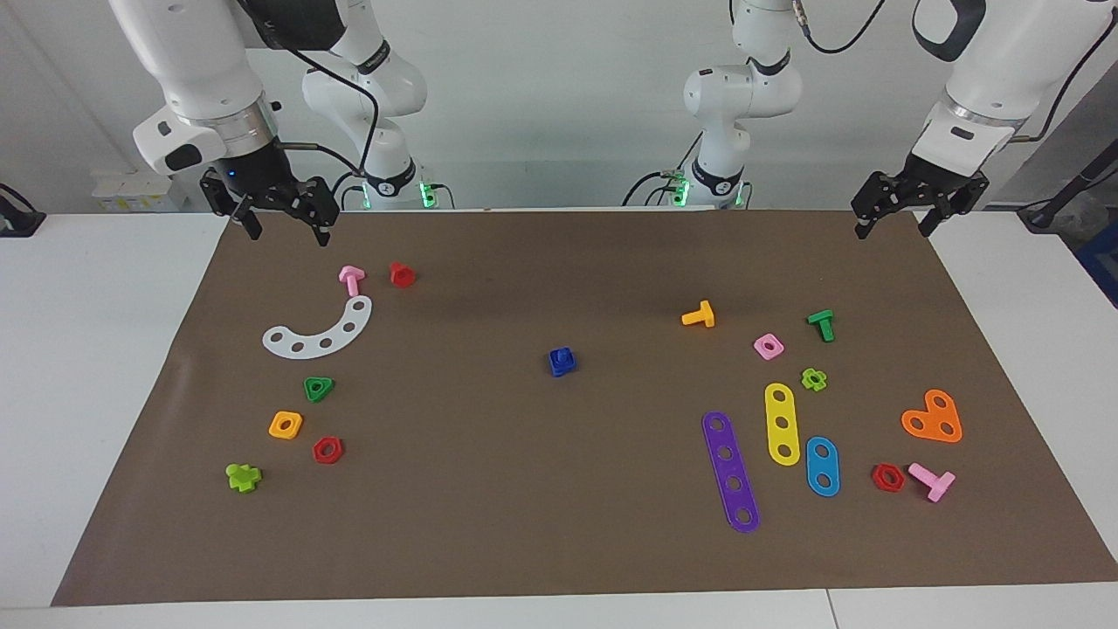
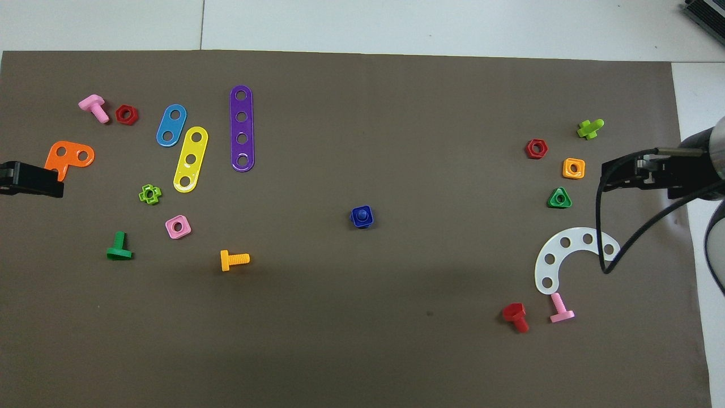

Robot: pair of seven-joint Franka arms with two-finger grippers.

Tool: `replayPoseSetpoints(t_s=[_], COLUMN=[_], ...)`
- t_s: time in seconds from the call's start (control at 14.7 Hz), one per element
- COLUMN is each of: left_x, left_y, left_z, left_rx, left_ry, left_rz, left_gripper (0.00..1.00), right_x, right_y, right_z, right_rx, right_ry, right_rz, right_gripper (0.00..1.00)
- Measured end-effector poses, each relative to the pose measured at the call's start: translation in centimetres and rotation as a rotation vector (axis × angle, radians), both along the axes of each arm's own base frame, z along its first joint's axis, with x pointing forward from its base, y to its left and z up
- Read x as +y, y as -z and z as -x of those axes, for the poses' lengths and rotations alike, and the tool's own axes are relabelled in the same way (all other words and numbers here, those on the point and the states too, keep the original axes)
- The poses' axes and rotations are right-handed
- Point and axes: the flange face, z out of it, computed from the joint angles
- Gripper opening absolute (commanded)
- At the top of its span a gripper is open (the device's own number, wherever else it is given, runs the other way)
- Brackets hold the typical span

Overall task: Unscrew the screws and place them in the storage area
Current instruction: 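Reach the left gripper toward the blue square nut mid-table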

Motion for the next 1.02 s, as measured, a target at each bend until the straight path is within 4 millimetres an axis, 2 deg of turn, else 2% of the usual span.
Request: replayPoseSetpoints(t_s=[0.34,0.55,0.82,1.02], left_x=[0.0,-1.0,-6.4,-11.5], left_y=[0.5,1.8,3.1,4.9], left_z=[0.1,0.5,0.5,-0.5], left_rx=[0.018,0.041,0.030,0.009], left_ry=[0.029,0.049,0.017,-0.074], left_rz=[0.000,0.000,0.073,0.154], left_gripper=[1.00,1.00,0.99,0.99], right_x=[0.0,0.0,0.0,0.0], right_y=[0.0,0.0,0.0,0.0], right_z=[0.0,0.0,0.0,0.0], right_rx=[0.000,0.000,0.000,0.000], right_ry=[0.000,0.000,0.000,0.000], right_rz=[0.000,0.000,0.000,0.000], right_gripper=[1.00,1.00,1.00,1.00])
